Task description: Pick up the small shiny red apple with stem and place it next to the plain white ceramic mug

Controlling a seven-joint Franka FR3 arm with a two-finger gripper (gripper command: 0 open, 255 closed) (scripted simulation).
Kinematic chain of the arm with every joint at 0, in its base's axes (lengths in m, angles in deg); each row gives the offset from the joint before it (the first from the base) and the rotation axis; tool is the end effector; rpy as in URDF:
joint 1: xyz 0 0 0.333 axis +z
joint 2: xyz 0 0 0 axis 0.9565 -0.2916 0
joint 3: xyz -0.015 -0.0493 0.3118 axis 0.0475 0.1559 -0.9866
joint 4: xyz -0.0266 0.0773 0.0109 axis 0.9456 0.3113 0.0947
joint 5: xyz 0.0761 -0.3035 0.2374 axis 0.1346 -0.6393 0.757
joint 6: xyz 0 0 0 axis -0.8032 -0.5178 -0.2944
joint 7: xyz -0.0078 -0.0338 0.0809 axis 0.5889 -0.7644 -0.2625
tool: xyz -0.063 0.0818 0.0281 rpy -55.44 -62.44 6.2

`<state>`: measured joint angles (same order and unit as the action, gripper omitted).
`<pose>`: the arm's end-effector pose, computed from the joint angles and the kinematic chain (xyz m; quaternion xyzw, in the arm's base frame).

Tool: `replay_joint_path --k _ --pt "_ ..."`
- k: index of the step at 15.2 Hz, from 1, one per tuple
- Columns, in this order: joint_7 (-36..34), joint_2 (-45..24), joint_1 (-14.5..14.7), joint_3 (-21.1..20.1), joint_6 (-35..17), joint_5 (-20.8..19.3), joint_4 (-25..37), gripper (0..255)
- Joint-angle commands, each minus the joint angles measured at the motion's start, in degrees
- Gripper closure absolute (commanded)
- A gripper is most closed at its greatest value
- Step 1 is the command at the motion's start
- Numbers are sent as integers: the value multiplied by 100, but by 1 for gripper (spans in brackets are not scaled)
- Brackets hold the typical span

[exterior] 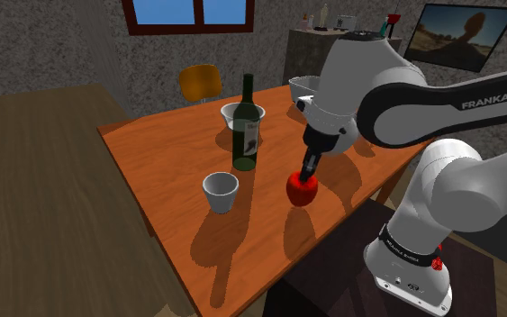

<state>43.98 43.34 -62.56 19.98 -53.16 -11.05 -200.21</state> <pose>0.2592 0.1169 0.4014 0.9820 0.1741 0.0604 0.0422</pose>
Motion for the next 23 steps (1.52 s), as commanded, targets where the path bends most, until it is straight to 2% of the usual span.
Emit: replay_joint_path --k 1,23 --pt "19 49 -19 36 174 -30 125 255" --pt "143 207 -175 331 1932 -287 1740 255"
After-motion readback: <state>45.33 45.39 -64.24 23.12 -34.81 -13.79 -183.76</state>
